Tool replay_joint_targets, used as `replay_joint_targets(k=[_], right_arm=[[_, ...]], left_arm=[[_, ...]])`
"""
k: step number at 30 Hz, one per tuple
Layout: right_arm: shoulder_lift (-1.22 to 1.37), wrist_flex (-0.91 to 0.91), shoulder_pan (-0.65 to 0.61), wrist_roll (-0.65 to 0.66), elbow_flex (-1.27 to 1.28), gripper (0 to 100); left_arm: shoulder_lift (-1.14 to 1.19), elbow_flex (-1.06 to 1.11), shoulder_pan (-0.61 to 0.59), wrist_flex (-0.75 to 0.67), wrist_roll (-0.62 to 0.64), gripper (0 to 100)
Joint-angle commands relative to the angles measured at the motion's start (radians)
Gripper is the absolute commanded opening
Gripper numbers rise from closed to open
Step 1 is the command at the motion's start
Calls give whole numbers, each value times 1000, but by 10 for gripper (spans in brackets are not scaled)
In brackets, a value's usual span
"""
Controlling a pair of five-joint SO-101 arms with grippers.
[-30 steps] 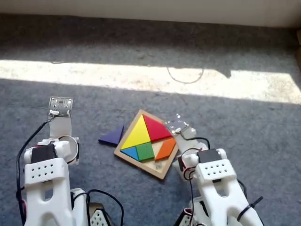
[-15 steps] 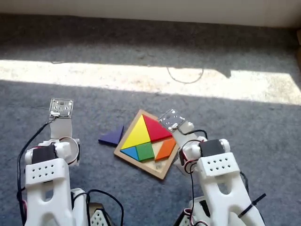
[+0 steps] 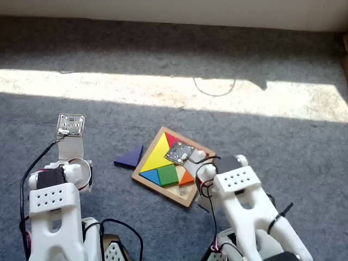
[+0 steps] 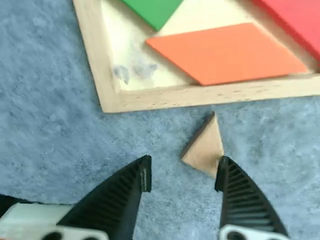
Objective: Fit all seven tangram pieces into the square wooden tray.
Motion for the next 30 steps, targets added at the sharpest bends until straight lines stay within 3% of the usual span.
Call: replay_joint_targets(k=[1,8,21,30], right_arm=[[114,1,25,11,-108,214],[194,1,45,101,-160,214],[85,-1,91,104,-163,214],[209,-134,56,104,-81,210]], left_arm=[[-19,-5,-12,-12,3,102],[-19,-5,-12,-12,2,102],[-19,-5,-12,-12,2,102],[-19,-5,-12,-12,2,102]])
